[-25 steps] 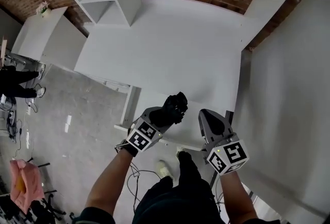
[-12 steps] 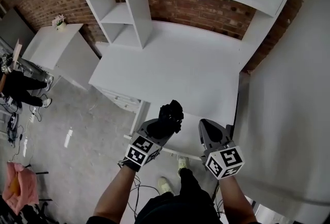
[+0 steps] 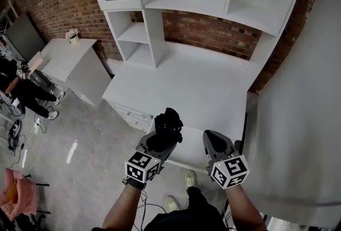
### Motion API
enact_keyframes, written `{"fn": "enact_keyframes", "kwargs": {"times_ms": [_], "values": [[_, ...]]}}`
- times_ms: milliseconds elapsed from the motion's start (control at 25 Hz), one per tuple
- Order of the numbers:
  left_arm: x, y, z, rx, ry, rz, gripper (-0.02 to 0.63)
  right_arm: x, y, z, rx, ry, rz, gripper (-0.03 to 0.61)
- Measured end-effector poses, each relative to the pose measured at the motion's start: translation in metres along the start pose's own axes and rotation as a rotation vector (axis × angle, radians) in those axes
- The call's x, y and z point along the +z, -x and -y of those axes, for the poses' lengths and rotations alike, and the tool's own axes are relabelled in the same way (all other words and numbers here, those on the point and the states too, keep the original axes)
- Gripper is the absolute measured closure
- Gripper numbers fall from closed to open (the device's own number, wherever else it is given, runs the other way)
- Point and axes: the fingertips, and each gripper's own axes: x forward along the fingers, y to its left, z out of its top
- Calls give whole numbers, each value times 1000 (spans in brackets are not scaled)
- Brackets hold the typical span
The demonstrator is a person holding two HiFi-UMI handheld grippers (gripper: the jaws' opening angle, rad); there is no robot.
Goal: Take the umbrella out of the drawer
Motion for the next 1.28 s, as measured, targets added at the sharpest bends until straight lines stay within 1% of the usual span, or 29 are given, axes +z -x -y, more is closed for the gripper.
{"fn": "enact_keyframes", "kwargs": {"times_ms": [320, 520, 720, 840, 1000, 1120, 1280], "values": [[34, 48, -6, 60, 39, 107, 379, 25, 5, -33, 29, 49, 53, 574], [48, 75, -10, 100, 64, 166, 377, 42, 11, -46, 27, 84, 81, 574], [71, 108, -8, 135, 81, 236, 377, 61, 16, -63, 32, 109, 109, 575], [87, 134, -5, 156, 73, 278, 377, 77, 21, -79, 36, 127, 137, 574], [103, 167, -1, 176, 41, 313, 377, 99, 29, -101, 39, 149, 180, 575], [110, 174, 1, 192, 33, 329, 377, 109, 33, -100, 39, 157, 204, 575], [114, 186, 2, 192, 35, 349, 377, 120, 39, -108, 30, 163, 233, 575]]}}
